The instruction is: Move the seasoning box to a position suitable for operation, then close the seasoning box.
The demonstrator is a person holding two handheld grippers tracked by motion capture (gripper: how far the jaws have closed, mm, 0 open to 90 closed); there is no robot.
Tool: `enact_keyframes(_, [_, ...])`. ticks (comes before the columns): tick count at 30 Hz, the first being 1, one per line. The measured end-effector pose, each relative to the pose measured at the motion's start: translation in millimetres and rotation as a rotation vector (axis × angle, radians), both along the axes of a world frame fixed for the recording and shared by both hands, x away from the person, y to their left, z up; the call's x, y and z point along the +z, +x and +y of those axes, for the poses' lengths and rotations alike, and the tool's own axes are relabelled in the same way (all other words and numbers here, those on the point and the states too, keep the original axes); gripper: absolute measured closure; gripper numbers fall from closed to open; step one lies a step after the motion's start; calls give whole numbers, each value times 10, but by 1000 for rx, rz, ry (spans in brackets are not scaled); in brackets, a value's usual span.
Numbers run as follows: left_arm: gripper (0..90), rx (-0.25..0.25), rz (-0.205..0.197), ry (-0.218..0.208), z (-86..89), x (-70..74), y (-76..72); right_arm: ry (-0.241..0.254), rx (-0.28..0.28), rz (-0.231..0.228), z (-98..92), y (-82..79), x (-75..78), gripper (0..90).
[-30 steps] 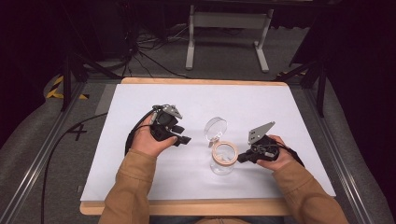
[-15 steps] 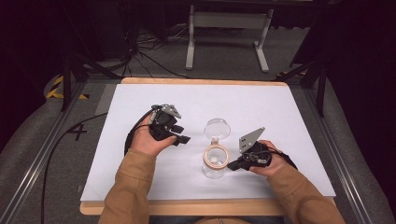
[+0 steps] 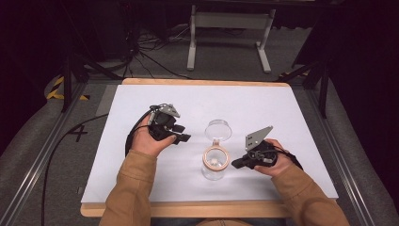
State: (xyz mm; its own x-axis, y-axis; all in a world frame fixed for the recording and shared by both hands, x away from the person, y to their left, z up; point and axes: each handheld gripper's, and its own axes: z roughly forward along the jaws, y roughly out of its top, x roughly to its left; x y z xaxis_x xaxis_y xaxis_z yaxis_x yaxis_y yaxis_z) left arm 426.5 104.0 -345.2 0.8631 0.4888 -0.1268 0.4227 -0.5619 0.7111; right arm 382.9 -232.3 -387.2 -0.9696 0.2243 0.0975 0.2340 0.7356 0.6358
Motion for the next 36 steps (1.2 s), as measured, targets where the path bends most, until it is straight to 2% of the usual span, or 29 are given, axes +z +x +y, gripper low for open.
enact_keyframes(2, [647, 28, -22, -25, -8, -3, -6, 24, -19, -4, -35, -6, 59, 900])
enact_keyframes(6, [785, 95, -64, -54, -80, -50, 29, 85, -53, -44, -63, -52, 222, 900])
enact_keyframes(9, [835, 106, -81, -66, -140, -80, 49, 121, -75, -68, -44, -94, 279, 900])
enact_keyframes(13, [892, 128, -78, -131, -217, -119, 56, 188, -99, -93, 15, -138, 335, 900])
enact_keyframes(14, [896, 131, -83, -148, -228, -123, 61, 201, -100, -100, 30, -140, 340, 900])
enact_keyframes(20, [898, 114, -93, -176, -311, -134, 39, 274, -143, -105, 71, -138, 336, 900])
enact_keyframes(21, [898, 117, -109, -181, -329, -137, 31, 285, -149, -106, 74, -136, 331, 900])
enact_keyframes(22, [899, 117, -109, -181, -329, -137, 31, 285, -149, -106, 74, -136, 331, 900])
enact_keyframes(24, [898, 116, -137, -176, -355, -144, 21, 294, -150, -113, 86, -138, 322, 900])
enact_keyframes(31, [898, 86, -150, -195, -394, -127, -18, 313, -152, -122, 131, -147, 322, 900])
enact_keyframes(36, [898, 66, -167, -179, -414, -128, -31, 344, -169, -132, 105, -136, 358, 900])
